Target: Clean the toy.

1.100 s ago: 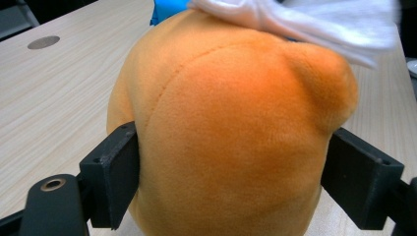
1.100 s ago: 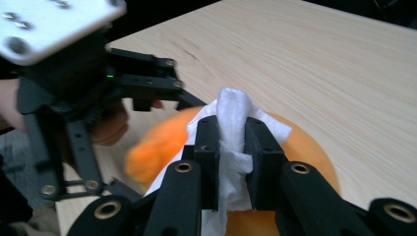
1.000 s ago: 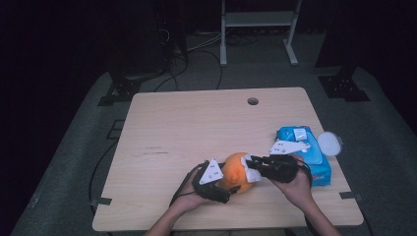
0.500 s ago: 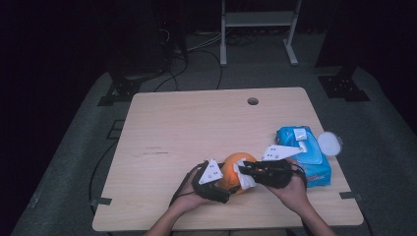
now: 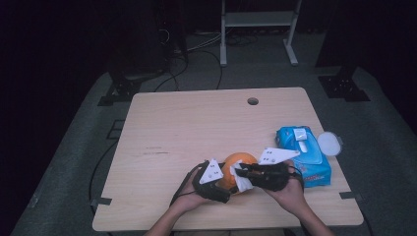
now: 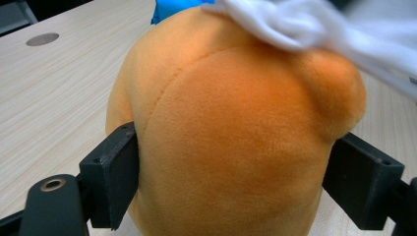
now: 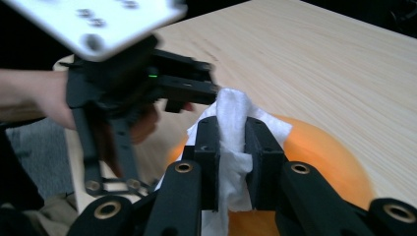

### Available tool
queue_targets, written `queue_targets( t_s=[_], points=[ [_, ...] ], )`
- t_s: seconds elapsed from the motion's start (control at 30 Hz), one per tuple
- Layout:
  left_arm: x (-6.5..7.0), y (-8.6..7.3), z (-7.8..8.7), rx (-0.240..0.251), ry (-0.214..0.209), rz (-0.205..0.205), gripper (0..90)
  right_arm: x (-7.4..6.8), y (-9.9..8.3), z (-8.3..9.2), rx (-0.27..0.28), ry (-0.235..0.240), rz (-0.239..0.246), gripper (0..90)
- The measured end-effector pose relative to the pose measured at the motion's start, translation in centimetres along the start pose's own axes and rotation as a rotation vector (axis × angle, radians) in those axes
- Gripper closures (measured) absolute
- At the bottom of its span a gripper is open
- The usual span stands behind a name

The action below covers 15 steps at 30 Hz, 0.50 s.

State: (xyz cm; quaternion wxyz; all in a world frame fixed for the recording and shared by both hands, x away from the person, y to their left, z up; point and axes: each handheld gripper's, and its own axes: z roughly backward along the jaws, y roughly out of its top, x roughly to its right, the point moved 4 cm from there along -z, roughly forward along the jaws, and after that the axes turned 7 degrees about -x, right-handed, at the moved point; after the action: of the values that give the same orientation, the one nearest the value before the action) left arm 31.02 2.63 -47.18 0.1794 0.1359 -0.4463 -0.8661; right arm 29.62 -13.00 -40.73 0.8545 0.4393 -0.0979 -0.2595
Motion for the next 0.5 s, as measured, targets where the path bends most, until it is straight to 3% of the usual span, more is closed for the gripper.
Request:
queue_targets(
  t_s=[0.07,0.2,0.27,0.43,0.5],
  points=[
    [0.0,-0.1,0.1,0.003,-0.005,0.008,16.5,-0.3,0.2,-0.2,-0.011,-0.028,0.036,76.6],
    [-0.1,0.1,0.2,0.006,-0.011,0.003,16.0,1.0,-0.2,0.0,-0.007,-0.032,-0.007,76.5],
    [-0.5,0.1,0.4,0.031,-0.034,0.012,13.0,1.8,-0.6,0.2,-0.006,-0.043,-0.032,76.5],
    [-0.6,0.1,0.3,0.053,-0.042,0.016,8.6,2.2,-0.7,0.4,-0.005,-0.052,-0.042,76.5],
    [-0.4,0.0,0.1,0.049,-0.032,-0.005,7.3,2.3,-0.7,0.4,-0.005,-0.053,-0.045,76.5]
  ],
)
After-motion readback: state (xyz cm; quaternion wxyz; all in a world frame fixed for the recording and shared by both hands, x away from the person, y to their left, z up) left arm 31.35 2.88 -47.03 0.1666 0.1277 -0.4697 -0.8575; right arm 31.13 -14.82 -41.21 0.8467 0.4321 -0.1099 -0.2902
